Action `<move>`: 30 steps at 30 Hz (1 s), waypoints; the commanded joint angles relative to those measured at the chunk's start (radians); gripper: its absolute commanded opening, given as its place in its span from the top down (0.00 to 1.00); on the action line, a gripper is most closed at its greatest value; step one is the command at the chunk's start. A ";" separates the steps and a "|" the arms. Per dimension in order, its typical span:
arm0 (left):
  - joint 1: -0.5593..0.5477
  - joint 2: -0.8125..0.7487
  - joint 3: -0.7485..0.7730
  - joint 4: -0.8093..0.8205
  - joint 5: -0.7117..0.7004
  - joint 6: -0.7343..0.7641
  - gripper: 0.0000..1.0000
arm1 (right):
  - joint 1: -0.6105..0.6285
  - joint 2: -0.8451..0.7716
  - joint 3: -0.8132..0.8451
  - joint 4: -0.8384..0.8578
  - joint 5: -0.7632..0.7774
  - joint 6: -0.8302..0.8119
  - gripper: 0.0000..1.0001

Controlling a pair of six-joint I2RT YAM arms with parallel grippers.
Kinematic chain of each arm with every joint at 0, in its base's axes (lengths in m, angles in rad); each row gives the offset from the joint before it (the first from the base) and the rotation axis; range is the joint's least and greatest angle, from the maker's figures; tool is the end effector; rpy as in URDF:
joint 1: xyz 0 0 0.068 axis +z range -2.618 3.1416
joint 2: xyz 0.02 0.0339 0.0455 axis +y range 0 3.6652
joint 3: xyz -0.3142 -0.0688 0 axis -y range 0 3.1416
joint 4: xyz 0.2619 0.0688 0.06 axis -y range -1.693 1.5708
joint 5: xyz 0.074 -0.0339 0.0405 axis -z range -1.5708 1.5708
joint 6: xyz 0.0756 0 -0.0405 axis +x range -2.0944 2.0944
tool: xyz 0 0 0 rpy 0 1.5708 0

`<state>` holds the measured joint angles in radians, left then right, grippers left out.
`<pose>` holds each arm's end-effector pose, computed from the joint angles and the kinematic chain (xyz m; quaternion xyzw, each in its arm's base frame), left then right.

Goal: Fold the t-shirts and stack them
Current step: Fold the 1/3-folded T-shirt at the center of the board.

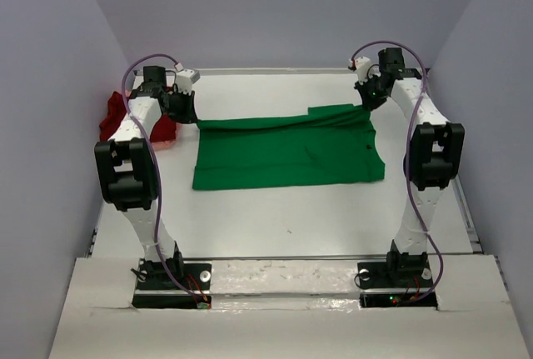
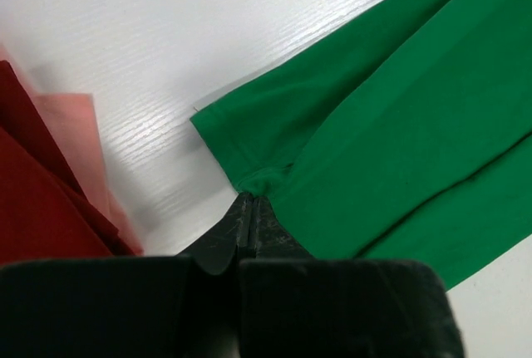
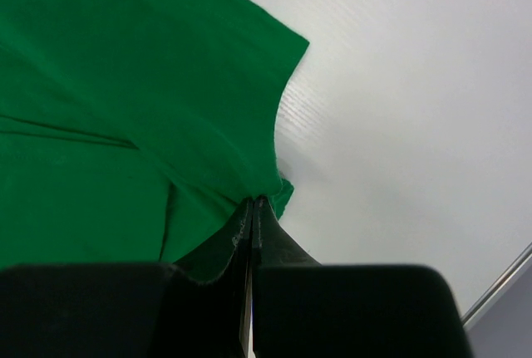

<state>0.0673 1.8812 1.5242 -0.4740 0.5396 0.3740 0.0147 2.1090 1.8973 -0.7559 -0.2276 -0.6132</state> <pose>0.4775 -0.0067 0.2748 0.2325 0.8734 -0.1662 0.3944 0.5332 0.0249 0.2653 -0.3251 0.8919 0.0166 0.3140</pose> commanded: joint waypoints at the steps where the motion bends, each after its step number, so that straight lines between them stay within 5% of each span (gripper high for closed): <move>1: 0.006 -0.079 -0.009 0.000 0.002 0.019 1.00 | 0.004 -0.093 -0.036 -0.003 0.022 -0.016 1.00; 30: 0.006 -0.073 -0.058 0.002 -0.104 0.034 1.00 | 0.004 -0.138 -0.187 -0.074 -0.004 -0.030 1.00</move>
<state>0.0673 1.8683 1.4822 -0.4629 0.4652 0.3897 0.0147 2.0365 1.7313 -0.8089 -0.2245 -0.6323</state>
